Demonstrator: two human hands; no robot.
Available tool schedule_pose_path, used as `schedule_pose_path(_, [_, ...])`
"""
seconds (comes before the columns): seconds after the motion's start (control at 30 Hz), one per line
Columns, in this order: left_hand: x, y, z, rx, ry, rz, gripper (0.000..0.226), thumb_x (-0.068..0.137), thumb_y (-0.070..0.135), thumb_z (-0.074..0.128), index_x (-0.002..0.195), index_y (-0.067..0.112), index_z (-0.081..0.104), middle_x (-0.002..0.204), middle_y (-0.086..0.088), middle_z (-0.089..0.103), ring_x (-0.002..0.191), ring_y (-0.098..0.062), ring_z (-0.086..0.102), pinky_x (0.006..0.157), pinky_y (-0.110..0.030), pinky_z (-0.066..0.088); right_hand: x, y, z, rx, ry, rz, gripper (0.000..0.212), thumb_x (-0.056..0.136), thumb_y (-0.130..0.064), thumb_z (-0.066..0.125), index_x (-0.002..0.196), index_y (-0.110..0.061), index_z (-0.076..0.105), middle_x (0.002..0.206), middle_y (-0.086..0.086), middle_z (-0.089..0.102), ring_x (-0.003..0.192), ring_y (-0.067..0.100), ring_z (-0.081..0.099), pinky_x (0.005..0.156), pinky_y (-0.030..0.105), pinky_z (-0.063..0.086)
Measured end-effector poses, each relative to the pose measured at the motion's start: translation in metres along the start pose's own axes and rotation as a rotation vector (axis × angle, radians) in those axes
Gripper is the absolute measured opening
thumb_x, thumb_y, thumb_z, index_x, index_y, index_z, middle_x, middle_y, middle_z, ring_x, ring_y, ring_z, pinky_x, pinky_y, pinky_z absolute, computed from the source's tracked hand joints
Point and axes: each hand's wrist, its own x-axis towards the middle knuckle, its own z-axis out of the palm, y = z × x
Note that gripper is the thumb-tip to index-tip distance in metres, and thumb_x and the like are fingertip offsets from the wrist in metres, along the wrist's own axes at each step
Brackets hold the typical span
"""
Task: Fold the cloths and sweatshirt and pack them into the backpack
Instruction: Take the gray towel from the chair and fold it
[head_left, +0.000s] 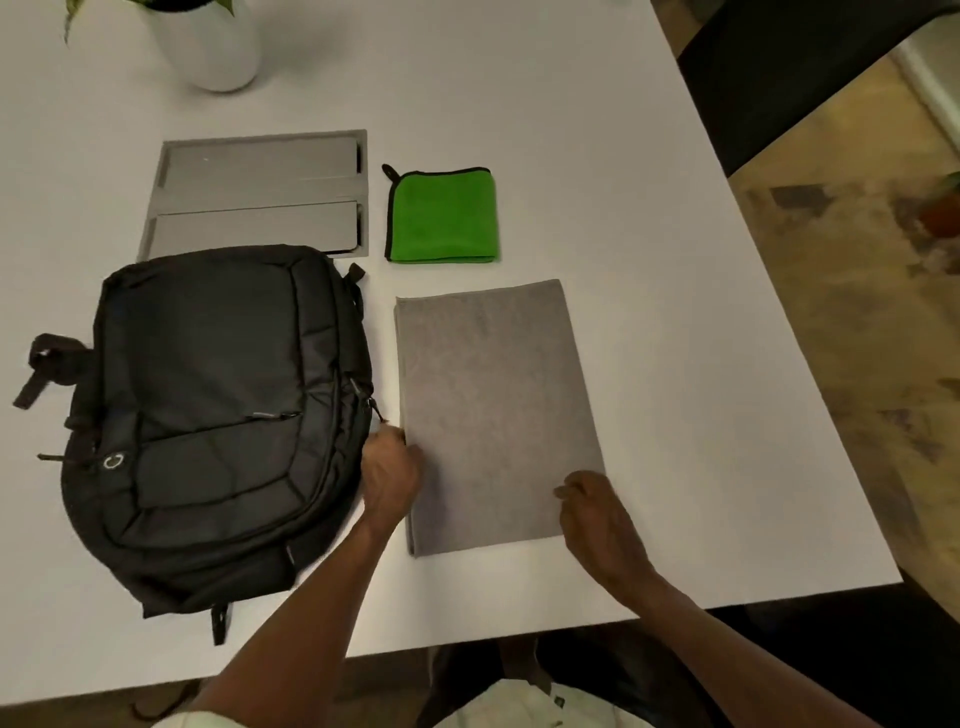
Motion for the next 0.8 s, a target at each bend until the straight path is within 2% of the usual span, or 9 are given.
schedule_pose_path(0.1, [-0.013, -0.012, 0.003, -0.008, -0.003, -0.07, 0.018, 0.086, 0.002, 0.057, 0.1, -0.001, 0.068, 0.1, -0.017, 0.07, 0.095, -0.034, 0.065, 0.075, -0.027, 0.041, -0.003, 0.017, -0.011, -0.051, 0.055, 0.091, 0.029, 0.091, -0.005, 0.058, 0.12, -0.009, 0.06, 0.118, 0.006, 0.053, 0.105, 0.022, 0.052, 0.084, 0.029, 0.052])
schedule_pose_path(0.17, [-0.018, -0.016, 0.005, -0.005, -0.012, -0.112, 0.021, 0.088, 0.005, 0.057, 0.104, 0.001, 0.07, 0.104, -0.015, 0.07, 0.099, -0.032, 0.065, 0.075, -0.023, 0.037, -0.001, 0.024, -0.015, -0.008, 0.026, 0.256, 0.036, 0.092, -0.011, 0.059, 0.128, -0.005, 0.053, 0.119, 0.012, 0.051, 0.108, 0.026, 0.051, 0.088, 0.035, 0.05])
schedule_pose_path(0.3, [-0.026, -0.007, 0.005, 0.03, -0.019, -0.155, 0.024, 0.094, 0.014, 0.055, 0.098, -0.005, 0.07, 0.1, -0.018, 0.071, 0.095, -0.034, 0.066, 0.071, -0.025, 0.037, 0.007, 0.032, -0.015, 0.21, -0.106, 0.524, 0.045, 0.093, -0.022, 0.061, 0.131, -0.004, 0.045, 0.109, 0.016, 0.064, 0.1, 0.03, 0.061, 0.079, 0.031, 0.047])
schedule_pose_path(0.37, [-0.026, -0.004, 0.006, 0.045, -0.018, -0.185, 0.028, 0.097, 0.016, 0.052, 0.098, -0.007, 0.067, 0.099, -0.02, 0.07, 0.094, -0.036, 0.066, 0.07, -0.029, 0.042, 0.011, 0.03, -0.018, 0.286, -0.099, 0.586, 0.039, 0.093, -0.027, 0.063, 0.123, -0.004, 0.052, 0.105, 0.011, 0.065, 0.094, 0.027, 0.062, 0.076, 0.029, 0.046])
schedule_pose_path(0.43, [-0.025, -0.002, 0.006, 0.074, -0.037, -0.207, 0.032, 0.1, 0.02, 0.047, 0.101, -0.006, 0.065, 0.103, -0.02, 0.069, 0.097, -0.035, 0.066, 0.072, -0.031, 0.044, 0.016, 0.029, -0.021, 0.322, -0.103, 0.633, 0.024, 0.094, -0.029, 0.061, 0.103, -0.007, 0.063, 0.093, 0.003, 0.06, 0.087, 0.022, 0.057, 0.074, 0.029, 0.042])
schedule_pose_path(0.53, [-0.027, -0.001, 0.004, 0.036, -0.024, -0.219, 0.033, 0.1, 0.022, 0.049, 0.103, -0.006, 0.064, 0.103, -0.022, 0.068, 0.099, -0.038, 0.065, 0.079, -0.035, 0.05, 0.02, 0.033, -0.022, 0.367, -0.112, 0.675, 0.035, 0.094, -0.03, 0.059, 0.065, -0.01, 0.056, 0.068, 0.006, 0.051, 0.068, 0.024, 0.051, 0.065, 0.034, 0.04])
schedule_pose_path(0.63, [-0.031, 0.0, 0.006, -0.037, 0.02, -0.194, 0.033, 0.098, 0.021, 0.05, 0.098, -0.009, 0.065, 0.097, -0.025, 0.067, 0.094, -0.041, 0.065, 0.08, -0.042, 0.054, 0.022, 0.037, -0.025, 0.428, -0.137, 0.739, 0.033, 0.09, -0.026, 0.065, 0.062, -0.008, 0.058, 0.063, 0.01, 0.053, 0.064, 0.024, 0.051, 0.063, 0.035, 0.044])
schedule_pose_path(0.73, [-0.034, -0.001, 0.009, -0.066, 0.062, -0.124, 0.033, 0.095, 0.016, 0.05, 0.079, -0.009, 0.065, 0.081, -0.024, 0.066, 0.08, -0.04, 0.065, 0.066, -0.035, 0.046, 0.024, 0.035, -0.032, 0.517, -0.148, 0.795, 0.031, 0.085, -0.023, 0.073, 0.06, -0.009, 0.06, 0.061, 0.007, 0.057, 0.061, 0.022, 0.054, 0.064, 0.034, 0.049])
schedule_pose_path(0.8, [-0.037, -0.002, 0.009, -0.09, 0.061, -0.118, 0.032, 0.094, 0.015, 0.051, 0.075, -0.008, 0.063, 0.076, -0.021, 0.064, 0.075, -0.039, 0.064, 0.063, -0.032, 0.041, 0.026, 0.033, -0.036, 0.576, -0.141, 0.811, 0.027, 0.081, -0.021, 0.077, 0.063, -0.007, 0.062, 0.063, 0.007, 0.058, 0.061, 0.022, 0.054, 0.067, 0.035, 0.052])
